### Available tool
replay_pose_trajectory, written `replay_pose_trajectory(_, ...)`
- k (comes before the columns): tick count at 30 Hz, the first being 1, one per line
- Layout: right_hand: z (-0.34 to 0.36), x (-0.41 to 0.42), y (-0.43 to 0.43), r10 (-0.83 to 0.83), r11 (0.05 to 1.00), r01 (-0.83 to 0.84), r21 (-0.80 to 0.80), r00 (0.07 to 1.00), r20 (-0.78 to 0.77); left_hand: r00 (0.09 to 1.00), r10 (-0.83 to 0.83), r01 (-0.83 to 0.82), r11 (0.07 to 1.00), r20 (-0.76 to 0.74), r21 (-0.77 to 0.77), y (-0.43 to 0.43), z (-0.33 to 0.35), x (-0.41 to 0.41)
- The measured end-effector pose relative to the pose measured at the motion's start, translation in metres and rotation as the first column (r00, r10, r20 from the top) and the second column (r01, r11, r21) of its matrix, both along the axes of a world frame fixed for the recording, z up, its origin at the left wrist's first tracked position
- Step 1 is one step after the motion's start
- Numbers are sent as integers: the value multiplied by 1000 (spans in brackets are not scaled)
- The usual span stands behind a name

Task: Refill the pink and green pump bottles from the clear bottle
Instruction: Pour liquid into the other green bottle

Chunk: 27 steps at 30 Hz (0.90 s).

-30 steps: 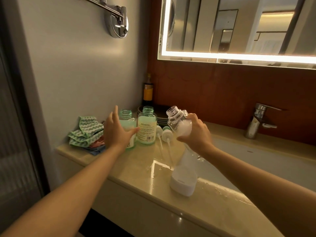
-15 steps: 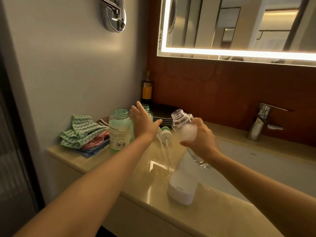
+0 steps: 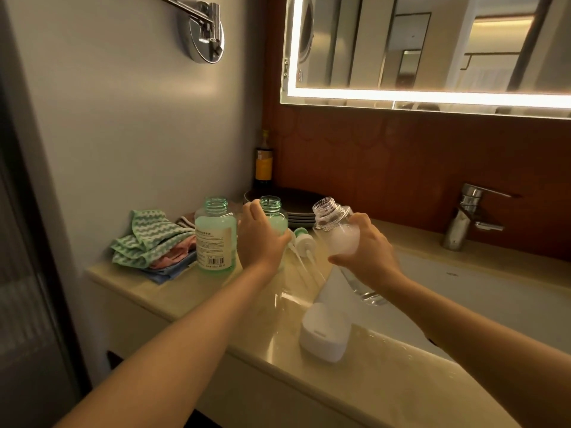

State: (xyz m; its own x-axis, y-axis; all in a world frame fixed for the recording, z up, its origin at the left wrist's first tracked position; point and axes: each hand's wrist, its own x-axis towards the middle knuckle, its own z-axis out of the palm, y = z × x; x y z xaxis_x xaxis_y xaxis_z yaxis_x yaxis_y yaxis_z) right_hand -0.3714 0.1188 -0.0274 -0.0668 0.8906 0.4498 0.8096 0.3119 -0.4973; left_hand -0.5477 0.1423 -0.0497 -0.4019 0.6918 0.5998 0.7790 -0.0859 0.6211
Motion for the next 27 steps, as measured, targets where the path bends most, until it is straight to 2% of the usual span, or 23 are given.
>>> replay_pose_trajectory(3, 7, -2, -7, 6, 999, -7, 37, 999, 38, 998, -69, 70, 995, -13, 75, -23, -7, -4)
replay_pose_trajectory(9, 24, -12, -22, -24, 985, -23, 172, 964, 264, 989, -149, 148, 985, 4, 85, -55, -13, -4)
replay_pose_trajectory(18, 38, -26, -29, -91, 959, -37, 281, 899, 429, 990, -142, 141, 985, 0, 100, -75, -18, -1)
replay_pose_trajectory(27, 45, -24, -31, -126, 946, -62, 317, 833, 539, 987, -159, 153, 979, 32, 133, -73, -25, -5)
